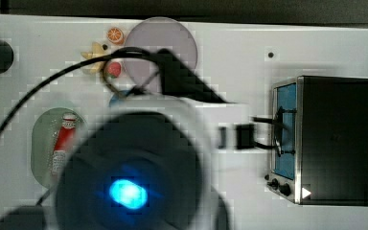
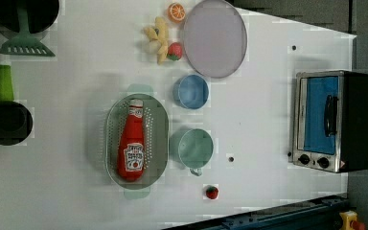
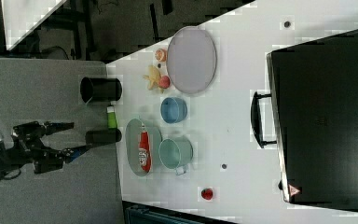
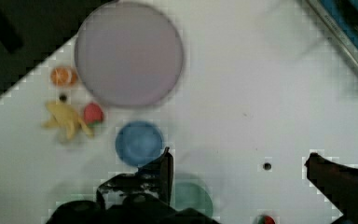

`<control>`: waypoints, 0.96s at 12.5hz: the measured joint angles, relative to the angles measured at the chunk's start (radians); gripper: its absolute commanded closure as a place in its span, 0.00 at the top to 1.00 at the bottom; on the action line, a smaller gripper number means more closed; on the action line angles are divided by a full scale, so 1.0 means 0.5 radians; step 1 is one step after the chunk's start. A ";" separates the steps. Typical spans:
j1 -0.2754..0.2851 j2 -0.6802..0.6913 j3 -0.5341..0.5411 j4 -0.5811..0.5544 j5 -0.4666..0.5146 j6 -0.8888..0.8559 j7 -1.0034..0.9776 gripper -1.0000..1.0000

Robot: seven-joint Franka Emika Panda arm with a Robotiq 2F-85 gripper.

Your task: Pick ketchup from strainer and place it on the table

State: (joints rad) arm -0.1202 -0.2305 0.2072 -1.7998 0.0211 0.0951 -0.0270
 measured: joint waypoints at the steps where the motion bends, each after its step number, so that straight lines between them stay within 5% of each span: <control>1: 0.001 0.064 0.105 -0.002 0.003 0.013 0.000 1.00; 6: 0.086 0.402 0.657 -0.100 0.037 0.031 0.023 1.00; 12: 0.153 0.525 1.052 -0.246 0.036 0.332 0.044 1.00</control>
State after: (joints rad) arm -0.0439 0.0323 0.7334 -1.9229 0.0391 0.2610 -0.0049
